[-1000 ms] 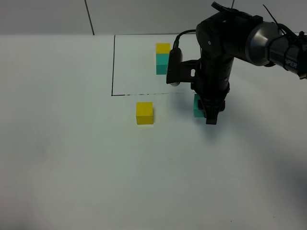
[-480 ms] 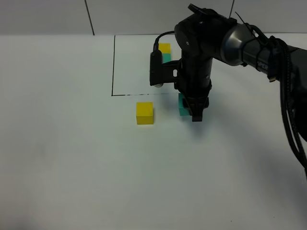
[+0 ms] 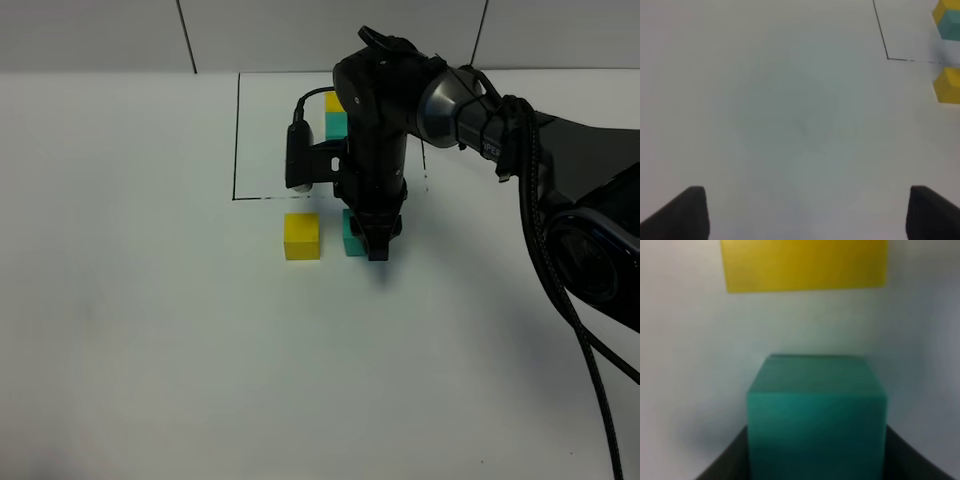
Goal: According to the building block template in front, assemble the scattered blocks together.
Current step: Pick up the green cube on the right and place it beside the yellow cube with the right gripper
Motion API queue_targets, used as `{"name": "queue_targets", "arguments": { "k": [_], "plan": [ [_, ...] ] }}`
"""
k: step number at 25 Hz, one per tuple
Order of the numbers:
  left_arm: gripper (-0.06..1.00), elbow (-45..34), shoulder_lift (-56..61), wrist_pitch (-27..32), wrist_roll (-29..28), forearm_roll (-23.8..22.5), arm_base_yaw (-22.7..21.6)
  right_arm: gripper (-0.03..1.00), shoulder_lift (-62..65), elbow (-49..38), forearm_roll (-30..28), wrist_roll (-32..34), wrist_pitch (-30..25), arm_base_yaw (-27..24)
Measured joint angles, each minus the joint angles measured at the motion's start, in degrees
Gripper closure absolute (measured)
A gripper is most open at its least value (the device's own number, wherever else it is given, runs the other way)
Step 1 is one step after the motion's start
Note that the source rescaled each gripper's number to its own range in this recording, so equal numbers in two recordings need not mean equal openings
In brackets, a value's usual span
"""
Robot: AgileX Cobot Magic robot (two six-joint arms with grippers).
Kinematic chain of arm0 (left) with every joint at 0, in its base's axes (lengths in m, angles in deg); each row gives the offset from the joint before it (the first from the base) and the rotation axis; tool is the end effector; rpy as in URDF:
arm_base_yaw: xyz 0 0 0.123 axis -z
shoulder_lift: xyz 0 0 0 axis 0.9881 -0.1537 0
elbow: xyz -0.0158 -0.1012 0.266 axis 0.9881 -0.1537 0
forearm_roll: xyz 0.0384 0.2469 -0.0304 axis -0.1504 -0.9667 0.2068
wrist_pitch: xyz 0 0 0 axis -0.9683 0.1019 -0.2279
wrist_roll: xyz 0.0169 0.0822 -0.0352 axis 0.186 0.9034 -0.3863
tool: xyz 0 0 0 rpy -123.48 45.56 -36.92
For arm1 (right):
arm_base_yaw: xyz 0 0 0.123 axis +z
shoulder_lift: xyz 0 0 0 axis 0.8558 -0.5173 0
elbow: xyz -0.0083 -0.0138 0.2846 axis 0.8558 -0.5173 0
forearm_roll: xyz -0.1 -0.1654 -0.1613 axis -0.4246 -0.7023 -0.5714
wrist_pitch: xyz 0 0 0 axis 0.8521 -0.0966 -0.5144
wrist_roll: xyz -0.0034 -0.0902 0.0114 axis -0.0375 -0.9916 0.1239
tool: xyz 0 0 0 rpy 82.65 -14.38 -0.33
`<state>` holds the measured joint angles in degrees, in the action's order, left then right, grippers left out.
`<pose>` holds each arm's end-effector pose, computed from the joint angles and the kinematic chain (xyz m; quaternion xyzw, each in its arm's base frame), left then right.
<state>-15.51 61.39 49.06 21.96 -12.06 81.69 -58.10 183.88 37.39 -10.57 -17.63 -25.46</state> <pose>-0.0052 -0.0018 0.2784 -0.0179 0.8489 -0.0287 0.5275 0.4031 0.2632 0.1337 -0.6991 0.7145 -0.0162 0.0227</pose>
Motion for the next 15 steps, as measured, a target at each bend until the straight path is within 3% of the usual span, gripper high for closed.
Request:
{"name": "queue_targets", "arguments": {
  "k": [9,15],
  "plan": [
    [0.2,0.0,0.0,0.0,-0.05,0.0,0.0,0.96,-0.78,0.42,4.97,-0.59,3.01,0.0],
    [0.2,0.0,0.0,0.0,-0.05,-0.04,0.0,0.96,-1.29,0.64,5.15,-0.66,3.06,0.18]
  ]
}}
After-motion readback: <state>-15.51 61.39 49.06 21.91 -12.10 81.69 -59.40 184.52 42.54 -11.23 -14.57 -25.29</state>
